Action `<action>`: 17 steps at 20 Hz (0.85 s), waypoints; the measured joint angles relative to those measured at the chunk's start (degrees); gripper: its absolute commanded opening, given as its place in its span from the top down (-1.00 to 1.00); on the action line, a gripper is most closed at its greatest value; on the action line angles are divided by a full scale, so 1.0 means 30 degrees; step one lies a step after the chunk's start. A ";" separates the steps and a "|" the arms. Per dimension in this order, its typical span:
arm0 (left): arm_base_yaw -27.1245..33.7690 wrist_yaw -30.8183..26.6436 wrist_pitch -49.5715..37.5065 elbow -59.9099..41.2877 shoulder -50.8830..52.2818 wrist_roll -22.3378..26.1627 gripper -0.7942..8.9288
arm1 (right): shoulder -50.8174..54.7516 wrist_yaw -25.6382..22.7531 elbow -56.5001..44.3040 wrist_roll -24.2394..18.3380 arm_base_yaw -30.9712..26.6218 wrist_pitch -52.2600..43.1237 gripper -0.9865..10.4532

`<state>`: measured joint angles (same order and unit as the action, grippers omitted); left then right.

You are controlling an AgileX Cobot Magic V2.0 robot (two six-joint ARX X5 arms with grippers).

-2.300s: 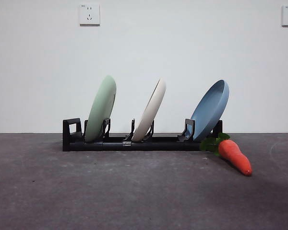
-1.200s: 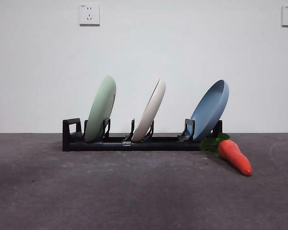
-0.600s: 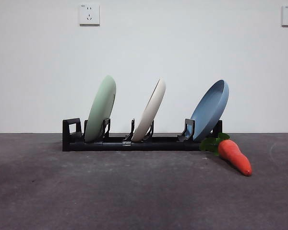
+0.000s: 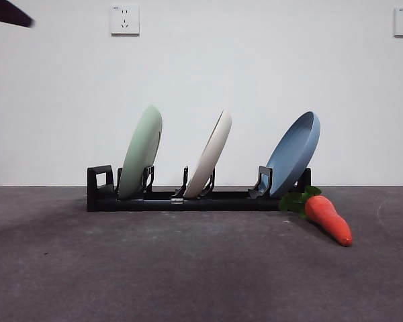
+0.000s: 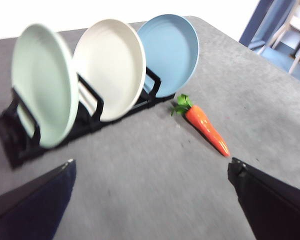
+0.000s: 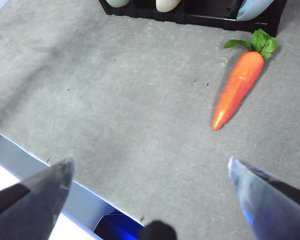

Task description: Take the green plate from the plate rack,put the plate on the table,take the carrot from the table,put the carrot in the plate

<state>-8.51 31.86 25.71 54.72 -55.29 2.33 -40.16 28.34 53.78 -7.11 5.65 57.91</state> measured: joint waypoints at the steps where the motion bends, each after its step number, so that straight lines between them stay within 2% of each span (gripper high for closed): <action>1: -0.0328 -0.0459 -0.0437 0.0590 -0.1020 0.0007 -0.31 | 0.0000 0.0000 0.0000 0.0000 0.0000 0.0000 -0.32; 6: -0.1370 -0.1457 -0.2433 0.4517 -0.7402 0.0007 -0.31 | 0.0000 -0.0007 0.0000 0.0000 0.0000 0.0007 -0.32; 11: -0.1690 -0.2827 -0.2914 0.8721 -1.3143 0.0015 -0.31 | 0.0000 -0.0007 0.0000 0.0000 0.0000 0.0007 -0.32; 14: -0.1690 -0.3453 -0.3293 1.0389 -1.5671 0.0015 -0.31 | 0.0000 -0.0007 0.0000 0.0000 0.0000 0.0117 -0.32; 17: -0.1727 -0.3599 -0.4328 1.0593 -1.6990 0.0015 -0.31 | 0.0000 -0.0015 0.0000 0.0000 0.0000 0.0306 -0.32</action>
<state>-13.69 21.06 12.73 86.50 -106.26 2.37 -40.16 28.29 53.78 -7.11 5.65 58.83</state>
